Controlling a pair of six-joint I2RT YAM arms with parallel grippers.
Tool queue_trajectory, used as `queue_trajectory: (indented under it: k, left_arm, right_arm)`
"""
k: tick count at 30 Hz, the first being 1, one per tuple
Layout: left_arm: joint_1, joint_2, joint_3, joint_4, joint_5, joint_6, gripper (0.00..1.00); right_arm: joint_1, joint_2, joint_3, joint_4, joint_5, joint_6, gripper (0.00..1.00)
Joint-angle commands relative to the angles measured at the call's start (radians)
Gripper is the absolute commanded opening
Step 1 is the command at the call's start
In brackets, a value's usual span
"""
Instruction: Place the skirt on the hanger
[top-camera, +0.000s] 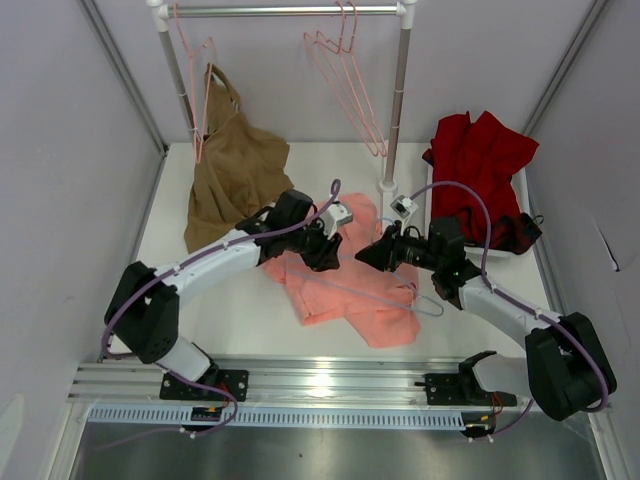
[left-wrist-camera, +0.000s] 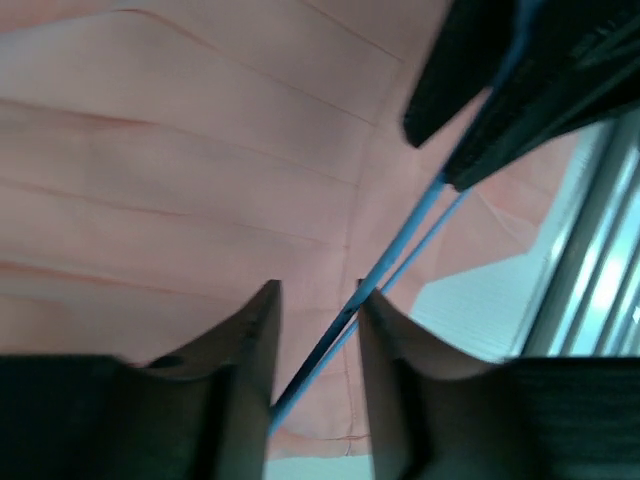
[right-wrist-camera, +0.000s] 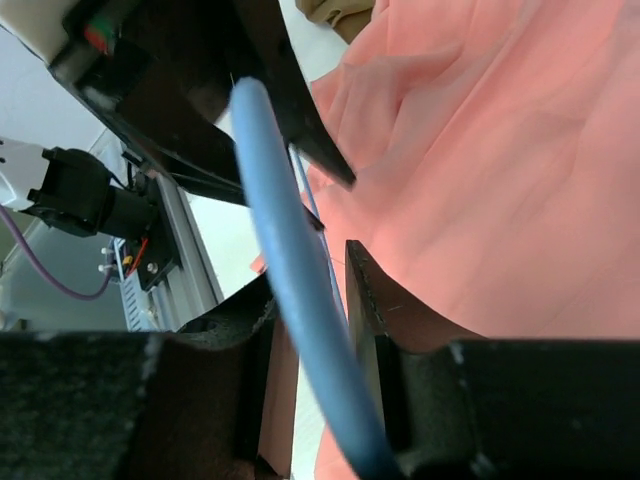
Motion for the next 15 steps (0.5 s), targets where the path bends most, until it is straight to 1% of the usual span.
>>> queue_trajectory:
  k: [1,2,3,4,5,7,8,11,12,14,15]
  left_arm:
    - [0.009,-0.129,0.030,0.065,-0.216,-0.145,0.46]
    - [0.009,-0.160,0.020,0.068,-0.251,-0.167,0.48]
    - [0.007,-0.189,0.007,0.073,-0.325,-0.182,0.49]
    - [0.006,-0.247,-0.034,0.072,-0.369,-0.252,0.51]
    - [0.006,-0.274,-0.051,0.069,-0.402,-0.274,0.51]
    - [0.001,-0.321,-0.109,0.087,-0.417,-0.297,0.52]
    - [-0.008,-0.356,-0.150,0.088,-0.451,-0.306,0.52]
    - [-0.026,-0.398,-0.192,0.052,-0.541,-0.377,0.51]
    - [-0.037,-0.410,-0.209,0.047,-0.549,-0.395,0.51]
    - [-0.068,-0.430,-0.253,0.038,-0.621,-0.473,0.52]
    - [-0.106,-0.443,-0.284,0.035,-0.643,-0.498,0.52]
  right_arm:
    - [0.011,-0.035,-0.030,0.001,0.067,0.006,0.00]
    - [0.012,-0.048,-0.034,0.004,0.086,0.012,0.00]
    - [0.011,-0.053,-0.040,0.010,0.098,0.019,0.00]
    - [0.011,-0.058,-0.039,0.009,0.125,0.021,0.00]
    - [0.011,-0.062,-0.037,0.003,0.135,0.022,0.00]
    - [0.012,-0.062,-0.036,0.007,0.130,0.026,0.00]
    - [0.009,-0.059,-0.036,0.009,0.132,0.026,0.00]
    - [0.009,-0.061,-0.042,0.009,0.167,0.033,0.00]
    - [0.007,-0.061,-0.042,0.009,0.172,0.036,0.00]
    - [-0.003,-0.059,-0.042,0.015,0.181,0.061,0.00]
    - [-0.005,-0.058,-0.042,0.024,0.184,0.068,0.00]
